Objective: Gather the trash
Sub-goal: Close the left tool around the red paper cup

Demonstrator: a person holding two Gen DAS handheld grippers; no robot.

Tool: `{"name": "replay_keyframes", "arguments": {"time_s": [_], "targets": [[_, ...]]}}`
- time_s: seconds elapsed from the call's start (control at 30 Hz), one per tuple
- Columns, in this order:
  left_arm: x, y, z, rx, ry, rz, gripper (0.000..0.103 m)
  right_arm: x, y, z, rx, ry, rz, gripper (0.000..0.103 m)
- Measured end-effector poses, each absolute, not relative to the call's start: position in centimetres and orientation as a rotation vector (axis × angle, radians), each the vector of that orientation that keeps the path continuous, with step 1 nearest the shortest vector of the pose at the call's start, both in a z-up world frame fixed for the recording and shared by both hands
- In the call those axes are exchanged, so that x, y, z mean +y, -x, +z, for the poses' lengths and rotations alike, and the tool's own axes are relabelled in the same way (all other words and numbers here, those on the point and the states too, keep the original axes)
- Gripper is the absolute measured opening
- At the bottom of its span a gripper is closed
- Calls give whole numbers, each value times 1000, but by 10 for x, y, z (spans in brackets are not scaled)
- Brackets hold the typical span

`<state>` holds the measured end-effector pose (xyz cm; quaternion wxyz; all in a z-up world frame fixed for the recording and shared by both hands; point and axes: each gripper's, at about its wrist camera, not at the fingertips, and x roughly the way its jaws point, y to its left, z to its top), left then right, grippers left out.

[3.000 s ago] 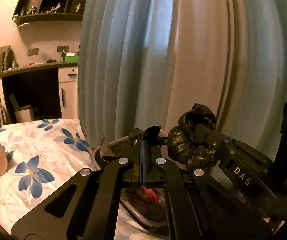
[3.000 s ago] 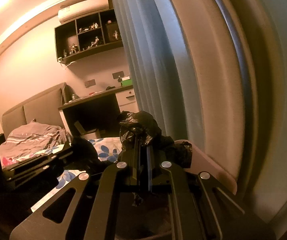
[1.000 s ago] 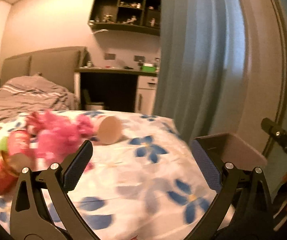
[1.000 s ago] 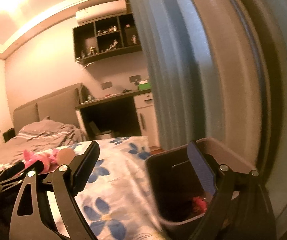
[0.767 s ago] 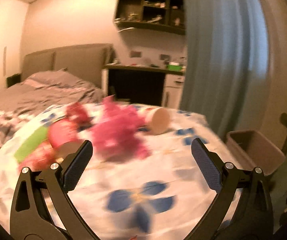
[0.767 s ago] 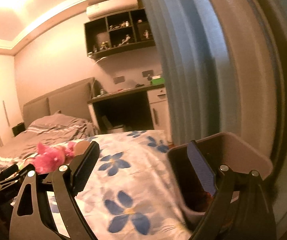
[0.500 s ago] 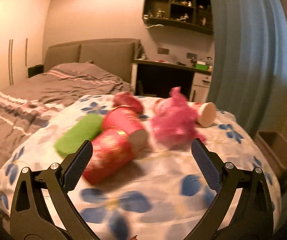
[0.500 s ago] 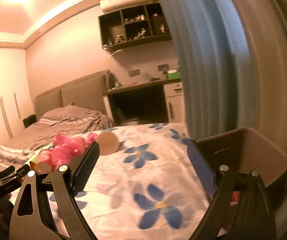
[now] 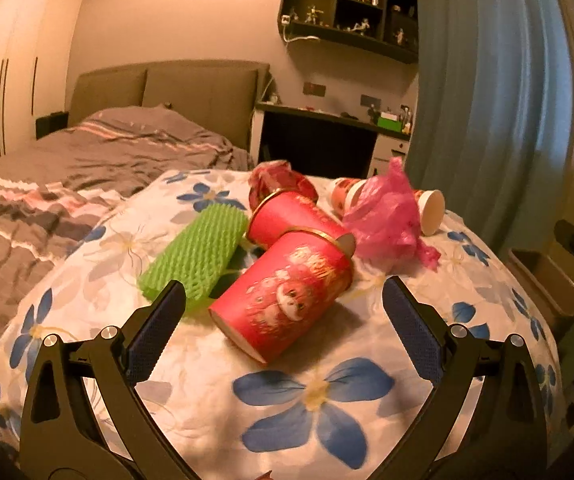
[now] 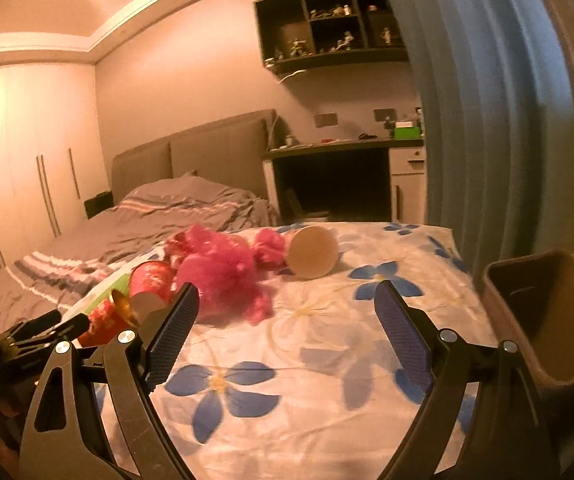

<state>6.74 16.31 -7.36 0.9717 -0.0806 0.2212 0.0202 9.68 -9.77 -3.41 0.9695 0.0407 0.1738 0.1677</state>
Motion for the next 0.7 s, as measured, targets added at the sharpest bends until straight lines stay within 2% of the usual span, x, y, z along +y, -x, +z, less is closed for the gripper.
{"name": "replay_keyframes", "arguments": {"time_s": [0.2,0.33,0.5,0.7], "targets": [[176,-80,-82,489,174,-37,97,-77,-102,-39,375,-66,367,86],[180,-89,-85,508,189,-92,93,-66,-107,-43,394,-59,376,86],[182,-100,-90,538,215,-156,86,-58,-113,-46,410,-55,385,86],[182,-104,-95,578,216,-206,72,-52,-116,-50,426,-51,391,86]]}}
